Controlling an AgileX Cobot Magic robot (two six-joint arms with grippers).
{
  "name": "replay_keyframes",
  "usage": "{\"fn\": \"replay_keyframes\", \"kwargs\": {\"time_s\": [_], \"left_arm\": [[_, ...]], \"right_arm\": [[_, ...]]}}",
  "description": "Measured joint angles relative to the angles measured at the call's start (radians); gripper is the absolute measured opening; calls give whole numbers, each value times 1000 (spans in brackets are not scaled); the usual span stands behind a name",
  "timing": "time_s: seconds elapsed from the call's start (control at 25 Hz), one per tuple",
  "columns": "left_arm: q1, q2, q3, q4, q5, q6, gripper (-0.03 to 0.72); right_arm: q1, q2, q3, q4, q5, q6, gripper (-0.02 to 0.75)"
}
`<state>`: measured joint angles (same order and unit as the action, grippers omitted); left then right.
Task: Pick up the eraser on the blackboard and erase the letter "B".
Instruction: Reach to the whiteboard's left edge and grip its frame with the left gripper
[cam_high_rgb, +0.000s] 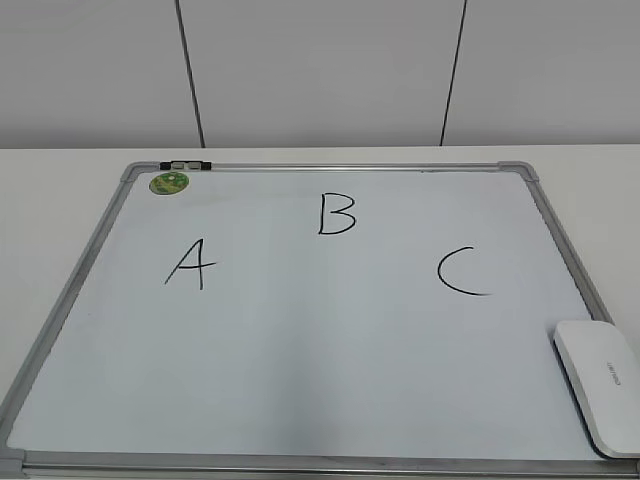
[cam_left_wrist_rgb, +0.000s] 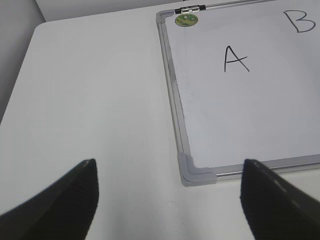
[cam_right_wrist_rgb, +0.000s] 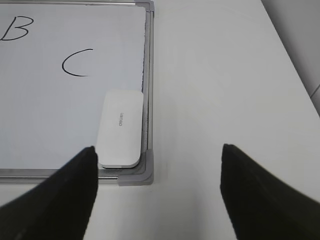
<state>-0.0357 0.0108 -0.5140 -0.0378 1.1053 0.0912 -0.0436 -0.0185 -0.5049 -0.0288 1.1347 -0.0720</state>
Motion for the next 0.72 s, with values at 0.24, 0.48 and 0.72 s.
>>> {"fn": "replay_keyframes", "kwargs": {"time_s": [0.24,0.48,0.72], "left_arm": [[0,0,0,0,0,0,652],[0,0,0,0,0,0,645],[0,0,0,0,0,0,623]], "right_arm": [[0,0,0,0,0,0,587],[0,0,0,0,0,0,587],[0,0,0,0,0,0,587]]}}
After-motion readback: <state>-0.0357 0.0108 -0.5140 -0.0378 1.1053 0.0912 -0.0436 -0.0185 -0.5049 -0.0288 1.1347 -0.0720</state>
